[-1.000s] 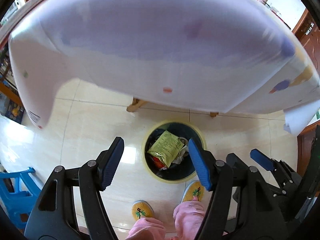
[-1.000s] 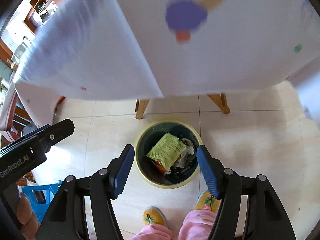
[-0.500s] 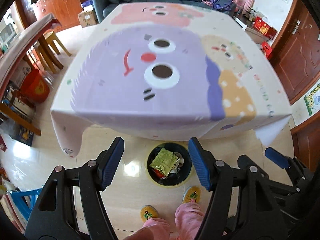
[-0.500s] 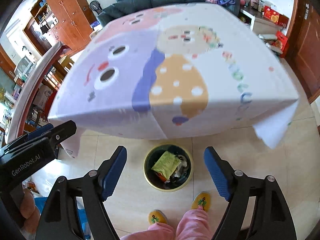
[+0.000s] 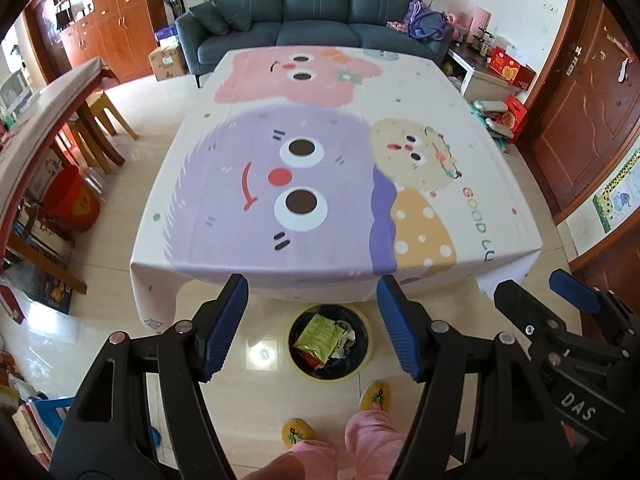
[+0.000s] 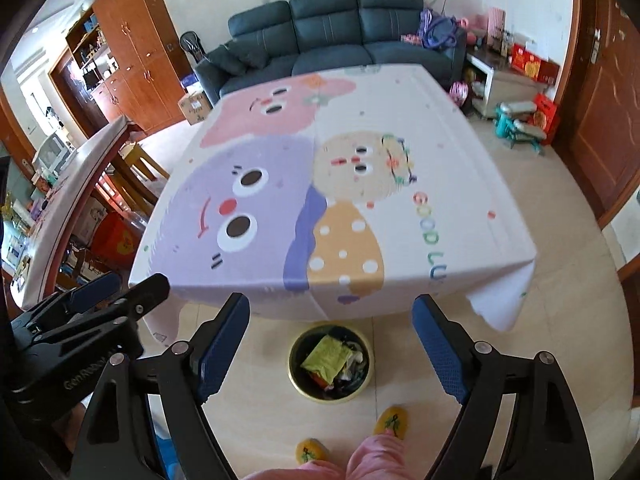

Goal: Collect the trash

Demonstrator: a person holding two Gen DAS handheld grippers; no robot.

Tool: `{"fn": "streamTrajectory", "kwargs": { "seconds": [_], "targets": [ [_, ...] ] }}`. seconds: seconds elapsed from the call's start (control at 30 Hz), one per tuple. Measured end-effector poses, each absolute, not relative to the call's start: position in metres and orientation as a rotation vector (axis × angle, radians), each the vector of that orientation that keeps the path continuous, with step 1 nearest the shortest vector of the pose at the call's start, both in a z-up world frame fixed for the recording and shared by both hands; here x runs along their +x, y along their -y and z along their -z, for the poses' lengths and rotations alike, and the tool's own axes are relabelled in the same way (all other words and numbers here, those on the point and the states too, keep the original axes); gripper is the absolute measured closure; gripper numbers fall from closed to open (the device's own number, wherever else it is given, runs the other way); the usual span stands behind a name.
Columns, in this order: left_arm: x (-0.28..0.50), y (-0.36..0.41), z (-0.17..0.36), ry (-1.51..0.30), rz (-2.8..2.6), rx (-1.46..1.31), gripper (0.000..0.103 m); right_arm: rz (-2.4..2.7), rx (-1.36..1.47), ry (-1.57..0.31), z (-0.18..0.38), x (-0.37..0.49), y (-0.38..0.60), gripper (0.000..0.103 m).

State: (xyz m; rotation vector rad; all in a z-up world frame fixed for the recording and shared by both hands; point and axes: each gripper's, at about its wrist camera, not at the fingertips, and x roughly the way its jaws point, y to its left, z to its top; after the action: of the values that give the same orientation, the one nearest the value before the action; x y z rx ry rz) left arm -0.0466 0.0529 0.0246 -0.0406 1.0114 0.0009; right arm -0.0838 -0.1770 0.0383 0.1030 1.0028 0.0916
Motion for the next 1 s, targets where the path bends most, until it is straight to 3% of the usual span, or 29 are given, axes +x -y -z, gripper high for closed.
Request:
{"fn": "streamTrajectory", "kwargs": {
  "seconds": [0.37, 1.0],
  "targets": [
    [-0.043, -0.053, -0.059, -0.941, -0.019, -0.052, 0.039, -0.076, 0.061, -0.932, -0.071, -0.081, 0.171, 0.017],
    [-0.041, -0.046, -0.056, -0.951, -0.01, -0.035, 0.039, -0.074, 0.045, -0.936, -0.07, -0.081, 0.168, 0.017]
  ]
}}
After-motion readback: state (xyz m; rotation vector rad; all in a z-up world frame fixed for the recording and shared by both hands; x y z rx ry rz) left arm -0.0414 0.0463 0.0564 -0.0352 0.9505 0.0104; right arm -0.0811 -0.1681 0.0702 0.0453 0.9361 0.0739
